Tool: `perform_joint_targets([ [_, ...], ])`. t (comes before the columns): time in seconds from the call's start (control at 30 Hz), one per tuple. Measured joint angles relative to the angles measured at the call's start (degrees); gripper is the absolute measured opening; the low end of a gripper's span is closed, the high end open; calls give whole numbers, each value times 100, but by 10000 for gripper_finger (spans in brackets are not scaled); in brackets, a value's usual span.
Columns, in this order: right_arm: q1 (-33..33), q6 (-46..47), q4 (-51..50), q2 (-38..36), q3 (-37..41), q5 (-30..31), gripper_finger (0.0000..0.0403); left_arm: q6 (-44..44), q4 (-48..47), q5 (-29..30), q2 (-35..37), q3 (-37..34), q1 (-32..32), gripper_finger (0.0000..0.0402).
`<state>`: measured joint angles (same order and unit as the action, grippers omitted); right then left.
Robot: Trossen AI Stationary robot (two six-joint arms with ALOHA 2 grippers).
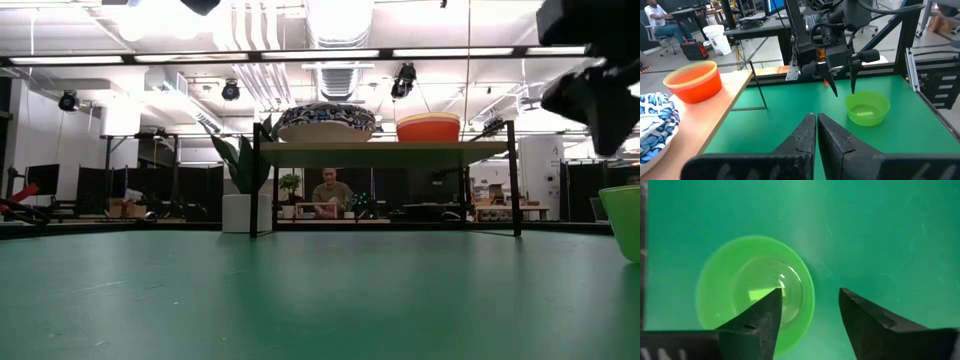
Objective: Place and stack bowls onto a shelf
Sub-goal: Stack the green bowl on top of the yellow bowl on the shelf
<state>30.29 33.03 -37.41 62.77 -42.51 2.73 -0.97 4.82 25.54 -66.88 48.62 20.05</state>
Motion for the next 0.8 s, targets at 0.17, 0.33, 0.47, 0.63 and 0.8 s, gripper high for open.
perform_joint_targets([
  [0.17, 8, -40, 200, 399, 199, 8, 194, 0, -29, -2, -124, -2, 0, 0],
  [0.33, 8, -47, 584, 899, 346, 17, 160, -25, -31, -2, -150, -2, 0, 0],
  [0.47, 6, 0, 676, 1161, 348, -64, 73, -97, -31, -2, -150, -2, 0, 0],
  [0.63, -45, 75, 686, 1071, 220, -199, 11, -140, -22, -2, -150, -2, 0, 0],
  [0.8, -906, -283, 308, 438, -722, -377, 8, -287, 49, -2, -150, 121, 0, 0],
])
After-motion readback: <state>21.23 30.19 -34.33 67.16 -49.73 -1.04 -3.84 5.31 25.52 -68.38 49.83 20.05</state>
